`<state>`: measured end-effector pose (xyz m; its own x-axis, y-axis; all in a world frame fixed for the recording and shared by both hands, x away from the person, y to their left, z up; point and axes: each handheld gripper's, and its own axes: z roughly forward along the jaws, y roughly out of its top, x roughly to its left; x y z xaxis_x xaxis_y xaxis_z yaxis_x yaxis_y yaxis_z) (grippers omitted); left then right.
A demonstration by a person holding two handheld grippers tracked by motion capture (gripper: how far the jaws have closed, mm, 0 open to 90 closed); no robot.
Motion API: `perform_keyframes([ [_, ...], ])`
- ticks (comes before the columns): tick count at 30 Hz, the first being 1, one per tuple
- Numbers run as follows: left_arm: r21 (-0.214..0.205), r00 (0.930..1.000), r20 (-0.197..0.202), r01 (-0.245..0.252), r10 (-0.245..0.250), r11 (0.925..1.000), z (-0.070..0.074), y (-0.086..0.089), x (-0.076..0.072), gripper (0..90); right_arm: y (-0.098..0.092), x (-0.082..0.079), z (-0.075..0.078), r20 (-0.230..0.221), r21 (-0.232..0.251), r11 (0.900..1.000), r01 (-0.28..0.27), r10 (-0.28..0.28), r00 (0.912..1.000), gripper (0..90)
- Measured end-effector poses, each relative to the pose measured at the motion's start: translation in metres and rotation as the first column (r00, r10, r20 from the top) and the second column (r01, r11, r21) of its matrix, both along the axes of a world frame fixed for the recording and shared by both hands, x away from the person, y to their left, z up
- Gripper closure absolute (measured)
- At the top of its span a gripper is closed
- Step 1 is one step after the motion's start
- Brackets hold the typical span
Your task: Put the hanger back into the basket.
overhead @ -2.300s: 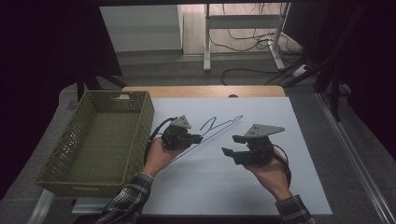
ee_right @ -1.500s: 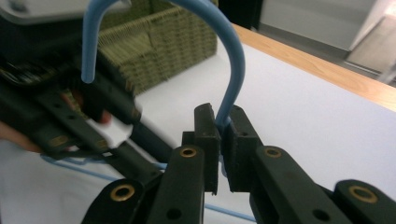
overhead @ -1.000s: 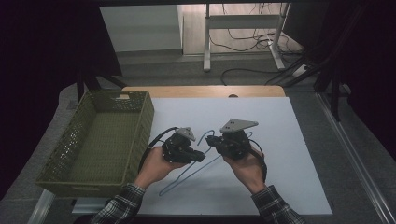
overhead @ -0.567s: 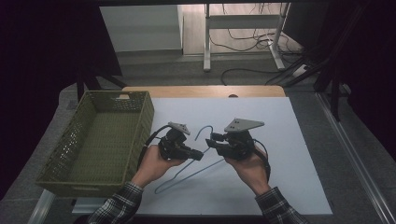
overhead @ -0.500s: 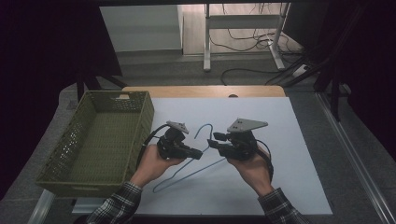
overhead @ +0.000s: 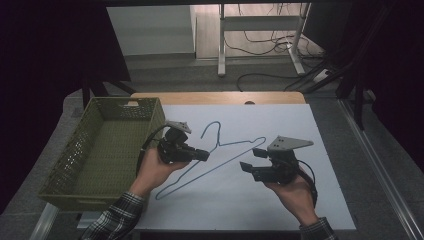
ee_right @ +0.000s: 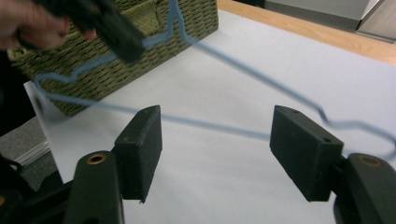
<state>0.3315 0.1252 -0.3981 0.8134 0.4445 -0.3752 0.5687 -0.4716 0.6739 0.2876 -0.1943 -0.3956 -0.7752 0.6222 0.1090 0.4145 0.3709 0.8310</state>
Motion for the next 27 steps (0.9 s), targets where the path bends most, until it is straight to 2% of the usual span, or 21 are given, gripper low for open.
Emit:
perform_keyframes([
  [7, -0.022, 0.9988, 0.022, -0.043, 0.044, 0.9988, 0.016, 0.027, 0.000, 87.5, -0.015, -0.009, -0.008, -0.002, -0.011, 0.9999, 0.011, -0.011, 0.9999, 23.0],
  [12, -0.039, 0.9958, 0.040, -0.081, 0.083, 0.9959, 0.027, 0.049, -0.001, 87.5, -0.023, -0.013, -0.012, 0.003, -0.011, 0.9996, 0.026, -0.026, 0.9997, 13.9],
  [15, -0.046, 0.9934, 0.046, -0.103, 0.105, 0.9936, 0.034, 0.063, -0.001, 87.5, -0.026, -0.015, -0.016, 0.002, -0.028, 0.9988, 0.041, -0.041, 0.9992, 9.0],
  [21, -0.042, 0.9856, 0.058, -0.156, 0.159, 0.9868, 0.048, 0.091, -0.003, 87.5, -0.032, -0.020, -0.026, -0.020, -0.073, 0.9963, 0.046, -0.048, 0.9986, 4.2],
  [27, -0.037, 0.9752, 0.075, -0.206, 0.208, 0.9779, 0.059, 0.121, -0.006, 87.5, -0.043, -0.024, -0.032, -0.047, -0.066, 0.9962, 0.058, -0.061, 0.9970, 2.5],
])
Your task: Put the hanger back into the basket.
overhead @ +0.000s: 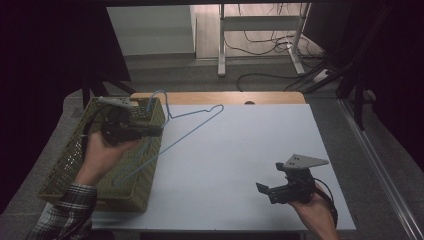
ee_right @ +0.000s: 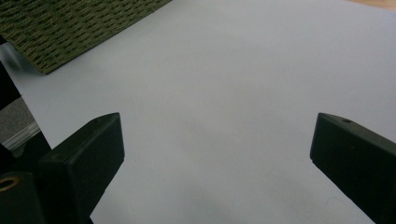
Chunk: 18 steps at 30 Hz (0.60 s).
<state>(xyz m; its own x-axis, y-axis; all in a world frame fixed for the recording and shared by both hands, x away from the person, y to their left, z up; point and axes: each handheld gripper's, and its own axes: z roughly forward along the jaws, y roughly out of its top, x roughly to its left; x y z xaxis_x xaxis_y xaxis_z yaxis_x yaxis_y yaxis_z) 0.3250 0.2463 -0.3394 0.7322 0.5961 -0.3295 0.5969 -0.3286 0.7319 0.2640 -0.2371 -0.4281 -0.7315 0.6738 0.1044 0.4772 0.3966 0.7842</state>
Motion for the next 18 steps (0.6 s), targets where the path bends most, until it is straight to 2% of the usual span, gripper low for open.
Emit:
perform_keyframes([
  [9, 0.003, 0.9956, 0.029, -0.089, 0.089, 0.9960, 0.006, 0.052, -0.010, 87.5, -0.015, -0.006, -0.012, -0.035, 0.016, 0.9993, 0.035, -0.034, 0.9988, 2.1],
  [18, 0.002, 0.9828, 0.035, -0.181, 0.181, 0.9834, -0.001, 0.102, -0.017, 87.4, -0.025, -0.008, -0.019, -0.053, 0.015, 0.9978, 0.064, -0.064, 0.9965, 2.1],
])
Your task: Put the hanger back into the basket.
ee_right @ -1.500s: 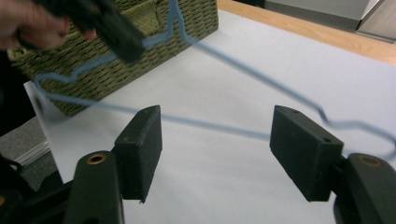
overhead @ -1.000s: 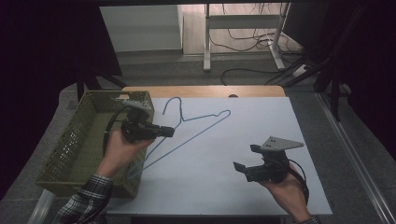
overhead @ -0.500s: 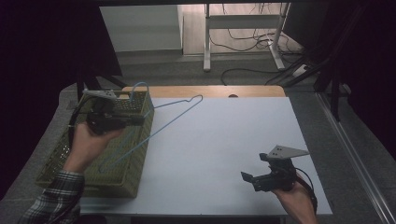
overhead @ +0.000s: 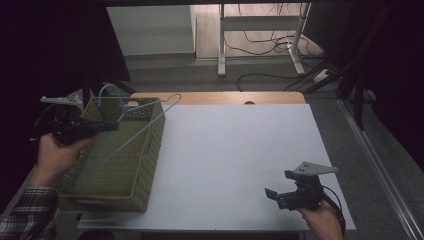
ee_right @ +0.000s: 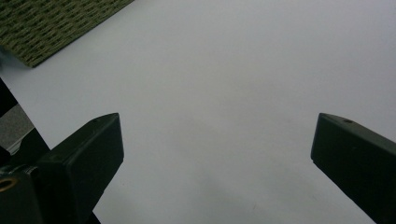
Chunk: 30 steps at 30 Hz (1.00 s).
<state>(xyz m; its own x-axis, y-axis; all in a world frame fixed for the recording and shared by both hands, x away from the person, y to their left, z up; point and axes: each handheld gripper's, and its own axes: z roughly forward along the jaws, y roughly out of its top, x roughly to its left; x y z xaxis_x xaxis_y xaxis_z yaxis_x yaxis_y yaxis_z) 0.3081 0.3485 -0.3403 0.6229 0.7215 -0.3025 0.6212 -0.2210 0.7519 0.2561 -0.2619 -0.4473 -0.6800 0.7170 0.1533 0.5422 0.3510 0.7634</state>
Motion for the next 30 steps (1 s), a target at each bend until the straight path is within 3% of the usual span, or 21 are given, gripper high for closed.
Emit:
perform_keyframes([
  [7, -0.019, 0.9979, -0.001, -0.065, 0.065, 0.9977, -0.012, 0.035, -0.006, 87.5, -0.002, 0.001, -0.003, -0.010, -0.007, 1.0000, 0.007, -0.007, 0.9999, 2.1],
  [15, -0.012, 0.9956, 0.002, -0.094, 0.094, 0.9955, -0.026, 0.064, -0.009, 87.5, -0.003, 0.002, -0.005, -0.015, -0.011, 0.9999, 0.012, -0.012, 0.9998, 2.2],
  [23, 0.000, 0.9953, 0.004, -0.096, 0.096, 0.9953, -0.052, 0.075, -0.001, 87.5, -0.003, 0.003, -0.006, -0.018, -0.015, 0.9998, 0.011, -0.012, 0.9998, 2.2],
  [30, 0.021, 0.9954, -0.028, -0.091, 0.091, 0.9957, -0.079, 0.075, 0.009, 87.4, -0.003, 0.003, -0.008, -0.024, -0.022, 0.9997, 0.008, -0.009, 0.9997, 2.3],
])
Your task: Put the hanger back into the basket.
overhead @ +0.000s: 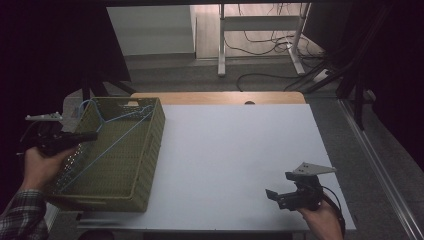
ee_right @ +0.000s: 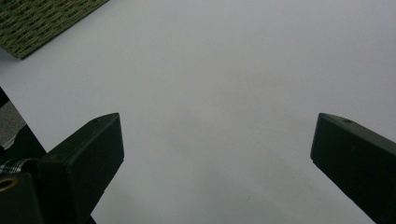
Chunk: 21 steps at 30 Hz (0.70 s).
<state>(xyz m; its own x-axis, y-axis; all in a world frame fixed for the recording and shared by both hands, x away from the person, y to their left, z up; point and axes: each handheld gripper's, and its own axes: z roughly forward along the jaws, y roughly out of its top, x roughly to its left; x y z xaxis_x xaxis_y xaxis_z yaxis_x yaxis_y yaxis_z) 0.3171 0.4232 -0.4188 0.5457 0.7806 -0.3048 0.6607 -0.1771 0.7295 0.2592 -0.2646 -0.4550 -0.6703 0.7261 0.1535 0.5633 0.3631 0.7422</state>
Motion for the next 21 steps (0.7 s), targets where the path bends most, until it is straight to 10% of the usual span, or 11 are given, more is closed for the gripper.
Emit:
perform_keyframes([
  [11, 0.129, 0.9895, -0.112, -0.076, 0.091, 0.9887, -0.033, -0.001, 0.006, 85.9, 0.000, 0.001, -0.003, -0.008, -0.011, 0.9999, -0.001, 0.001, 1.0000, 2.4],
  [15, 0.163, 0.9846, -0.075, -0.144, 0.158, 0.9760, -0.021, -0.003, -0.003, 69.2, -0.001, 0.000, -0.002, 0.001, -0.014, 0.9999, -0.002, 0.002, 1.0000, 2.4],
  [21, 0.131, 0.9965, 0.002, -0.084, 0.084, 0.9878, -0.004, -0.027, -0.024, 43.9, -0.001, -0.002, 0.002, 0.013, -0.027, 0.9996, 0.000, 0.000, 0.9999, 2.7],
])
